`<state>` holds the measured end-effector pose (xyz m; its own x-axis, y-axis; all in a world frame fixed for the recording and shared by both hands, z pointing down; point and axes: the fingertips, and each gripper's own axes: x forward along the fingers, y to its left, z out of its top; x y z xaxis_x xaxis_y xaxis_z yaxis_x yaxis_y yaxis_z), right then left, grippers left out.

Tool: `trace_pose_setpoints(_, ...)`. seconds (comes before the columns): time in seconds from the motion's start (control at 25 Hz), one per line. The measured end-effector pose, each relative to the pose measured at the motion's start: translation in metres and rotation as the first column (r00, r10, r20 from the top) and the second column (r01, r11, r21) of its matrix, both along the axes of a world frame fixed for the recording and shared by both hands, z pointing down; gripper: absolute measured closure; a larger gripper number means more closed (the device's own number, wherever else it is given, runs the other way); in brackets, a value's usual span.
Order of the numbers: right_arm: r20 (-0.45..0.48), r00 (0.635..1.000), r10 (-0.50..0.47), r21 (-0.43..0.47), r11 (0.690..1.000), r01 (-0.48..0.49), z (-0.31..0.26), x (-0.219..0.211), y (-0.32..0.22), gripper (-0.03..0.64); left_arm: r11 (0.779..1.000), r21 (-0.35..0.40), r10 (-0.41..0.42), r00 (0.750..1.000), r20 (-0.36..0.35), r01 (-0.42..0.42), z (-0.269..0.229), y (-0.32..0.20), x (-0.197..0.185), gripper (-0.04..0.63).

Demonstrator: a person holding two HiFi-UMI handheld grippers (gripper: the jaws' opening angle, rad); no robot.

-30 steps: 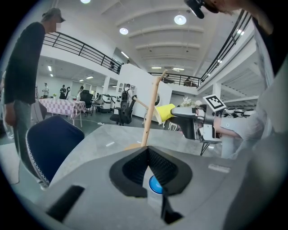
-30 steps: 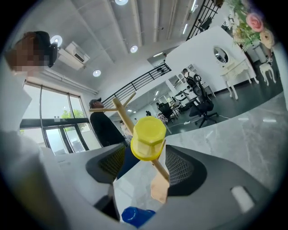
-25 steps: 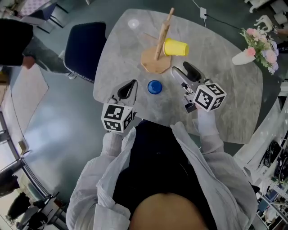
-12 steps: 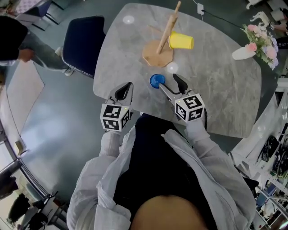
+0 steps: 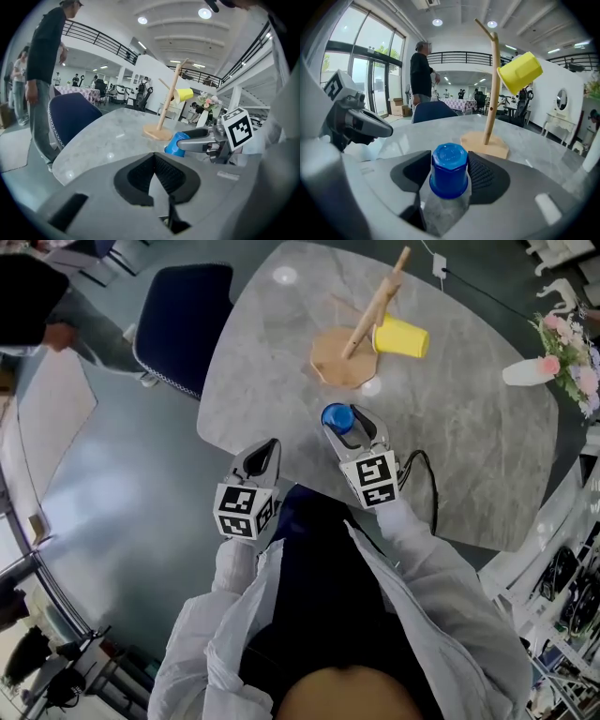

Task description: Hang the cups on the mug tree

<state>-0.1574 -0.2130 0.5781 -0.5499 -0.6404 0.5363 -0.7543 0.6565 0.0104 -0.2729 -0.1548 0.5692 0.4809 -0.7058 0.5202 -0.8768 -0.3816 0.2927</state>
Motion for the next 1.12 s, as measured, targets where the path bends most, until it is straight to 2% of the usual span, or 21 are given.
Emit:
trace_pose_setpoints(0.04,-0.002,1.0,0.0,0.011,1.0,0.0,0.0,-0.001,-0.001,0.365,1.0,0.001,-0.004,1.0,0.0,0.004,0.0,0.001,0.0,0.593)
trace_pose_setpoints(0.52,0.042,0.999,-0.024,0.034,0.999,0.022,-0.027,0.007,0.007,0.368,0.999,0.035,0.003,1.0,-0.004,-0.003,-0.017,0.01,0.014,0.594)
trace_pose_setpoints(0.84,0.125,0.991,-0.036,0.099,0.995,0.024,-0.094,0.034,0.011,0.368,0.994,0.101,0.038,0.999,-0.019,-0.036,-0.055,-0.001,0.039,0.593)
trace_pose_setpoints(1.12,0.121,0.991,-0.061,0.203,0.979,0.035,-0.158,0.055,0.012,0.368,0.984,0.167,0.065,0.997,-0.035,-0.058,-0.097,-0.011,0.06,0.593)
